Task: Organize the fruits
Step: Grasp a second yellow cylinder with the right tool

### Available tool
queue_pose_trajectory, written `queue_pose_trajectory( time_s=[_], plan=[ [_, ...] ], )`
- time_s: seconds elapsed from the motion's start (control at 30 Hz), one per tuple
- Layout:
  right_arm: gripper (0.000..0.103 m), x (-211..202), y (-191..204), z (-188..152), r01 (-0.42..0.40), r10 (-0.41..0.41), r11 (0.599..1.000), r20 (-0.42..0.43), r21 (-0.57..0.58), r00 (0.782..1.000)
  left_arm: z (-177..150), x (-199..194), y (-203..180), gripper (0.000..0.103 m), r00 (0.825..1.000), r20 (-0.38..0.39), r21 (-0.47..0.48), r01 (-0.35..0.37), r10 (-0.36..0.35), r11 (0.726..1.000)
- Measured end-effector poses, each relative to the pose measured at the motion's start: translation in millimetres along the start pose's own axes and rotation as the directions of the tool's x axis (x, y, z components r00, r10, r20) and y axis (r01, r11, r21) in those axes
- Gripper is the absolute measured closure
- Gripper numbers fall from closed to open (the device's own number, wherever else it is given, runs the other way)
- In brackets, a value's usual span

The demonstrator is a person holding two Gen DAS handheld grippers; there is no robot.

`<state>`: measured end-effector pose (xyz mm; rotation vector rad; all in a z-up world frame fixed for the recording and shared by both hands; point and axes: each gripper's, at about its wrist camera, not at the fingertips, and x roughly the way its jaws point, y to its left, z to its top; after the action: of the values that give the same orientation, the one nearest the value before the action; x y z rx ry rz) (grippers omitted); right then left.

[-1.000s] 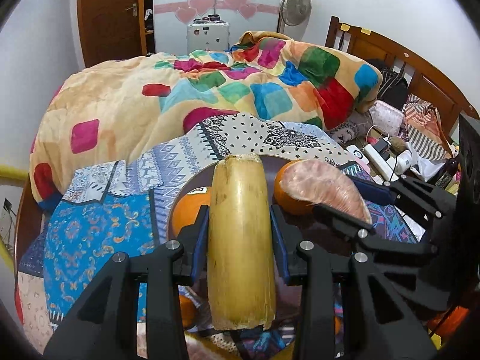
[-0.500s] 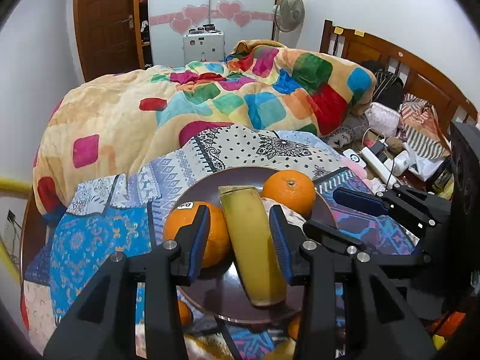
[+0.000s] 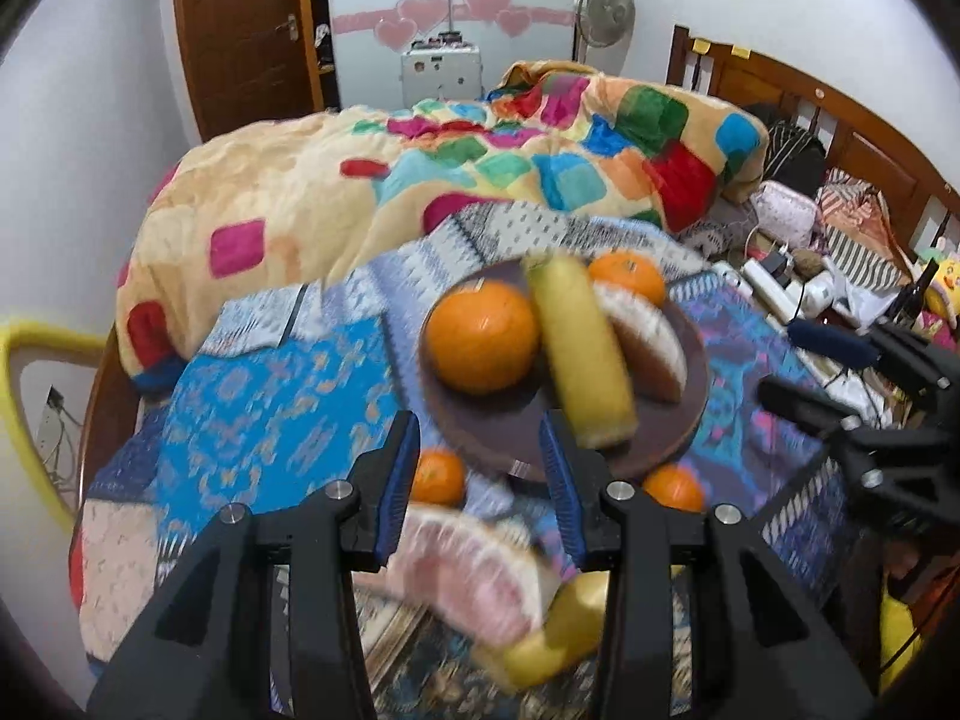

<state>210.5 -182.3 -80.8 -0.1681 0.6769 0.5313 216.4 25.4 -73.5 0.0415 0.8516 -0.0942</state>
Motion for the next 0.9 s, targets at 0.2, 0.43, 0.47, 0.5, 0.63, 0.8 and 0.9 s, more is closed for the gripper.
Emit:
queue_pose_trajectory(
  time_s=[0.2,0.43,0.47,0.5,0.63,0.8,0.9],
  plan=[
    [0.051,-11,16,-23,0.005,-0.005,1.000,-0.014,-0.025,1.000,-42,-2,19,0.060,0.998,-0.060,-0.018,-0.021,0.020,1.000],
    [0.044,-10,34,-48,0.018,-0.020,0.998,-0.027,-0.054,0.999,-74,-9,37,0.050,0.996,-0.069,-0.056,-0.067,0.063,0.996],
    [0.043,-10,36,-50,0.021,-0.022,0.998,-0.027,-0.054,0.999,-76,-10,38,0.050,0.996,-0.067,-0.062,-0.059,0.055,0.996],
    [0.042,-7,37,-52,0.019,-0.021,0.998,-0.028,-0.051,0.999,-79,-11,40,0.050,0.997,-0.065,-0.062,-0.048,0.044,0.997],
    [0.041,0,40,-58,0.002,-0.004,0.999,-0.048,-0.041,0.999,-85,-4,42,0.050,0.995,-0.085,-0.041,-0.054,0.050,0.998],
    [0.041,12,41,-62,0.005,-0.007,0.999,-0.071,-0.031,0.997,-84,19,42,0.050,0.991,-0.128,-0.018,-0.041,0.039,0.999],
    [0.041,19,42,-62,-0.002,-0.001,1.000,-0.087,-0.029,0.996,-80,26,40,0.046,0.991,-0.119,0.008,-0.053,0.054,0.999]
  ],
)
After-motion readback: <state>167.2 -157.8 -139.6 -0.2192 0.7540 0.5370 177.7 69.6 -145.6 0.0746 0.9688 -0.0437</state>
